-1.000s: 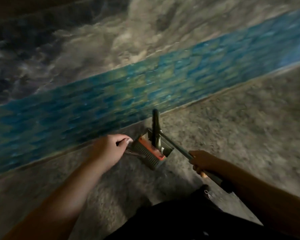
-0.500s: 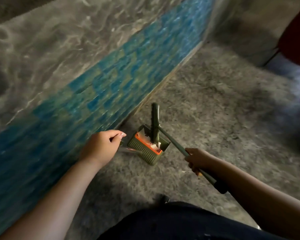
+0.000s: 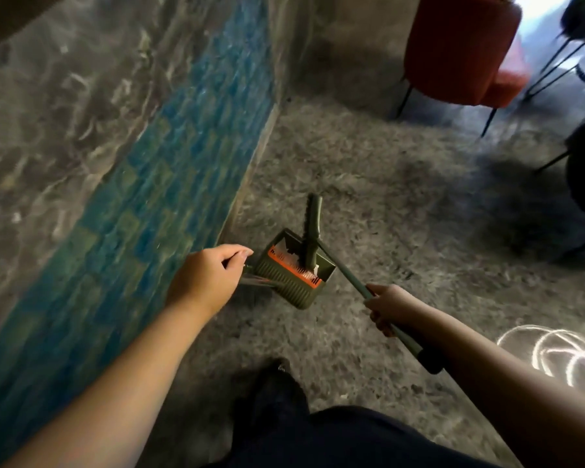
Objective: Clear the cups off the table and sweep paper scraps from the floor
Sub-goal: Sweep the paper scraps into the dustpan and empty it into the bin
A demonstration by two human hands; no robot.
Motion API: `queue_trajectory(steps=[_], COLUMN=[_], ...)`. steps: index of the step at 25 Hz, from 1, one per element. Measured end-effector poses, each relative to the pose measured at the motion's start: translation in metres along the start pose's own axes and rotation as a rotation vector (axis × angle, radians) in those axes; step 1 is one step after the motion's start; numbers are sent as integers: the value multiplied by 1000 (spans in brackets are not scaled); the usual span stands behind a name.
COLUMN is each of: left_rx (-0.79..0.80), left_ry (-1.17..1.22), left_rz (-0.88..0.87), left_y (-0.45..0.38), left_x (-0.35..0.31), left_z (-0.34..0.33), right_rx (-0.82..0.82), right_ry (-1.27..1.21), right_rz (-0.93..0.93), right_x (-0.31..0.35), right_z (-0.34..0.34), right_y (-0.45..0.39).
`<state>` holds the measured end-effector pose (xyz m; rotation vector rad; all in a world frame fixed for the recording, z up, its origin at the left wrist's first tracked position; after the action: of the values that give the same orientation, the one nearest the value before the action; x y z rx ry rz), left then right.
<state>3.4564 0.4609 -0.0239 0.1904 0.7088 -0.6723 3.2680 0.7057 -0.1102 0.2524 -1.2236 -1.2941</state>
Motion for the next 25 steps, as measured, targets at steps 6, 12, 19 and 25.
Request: queue_trajectory(steps=[6,12,19,25], left_rx=[97,105,70,48], left_ry=[62,75,86,124], left_rz=[-70,-78,-51,-49], left_y=[-175,-346,-558,-749], left_x=[-36,-72,-137,-164], left_z=[-39,-106,-163,-201], right_rx=[-62,-104,-80,-95], right_ry=[-105,-140,-130,-152], right_rz=[-69,-53,-48,-35], right_x=[94,186,326,446], right_z=[48,122,242,313], right_y=[-86,-208,-362,-493])
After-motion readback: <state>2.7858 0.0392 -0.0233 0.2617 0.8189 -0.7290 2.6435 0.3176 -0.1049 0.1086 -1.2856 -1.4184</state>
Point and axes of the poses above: each hand's wrist, its own y-axis away from the middle knuckle, its own z-axis out of the back of the hand, x = y × z, the point moved 3 cm from there along -y, towards the middle knuckle, and after that the axes turned 7 degrees about -x, right-handed, at the moved point
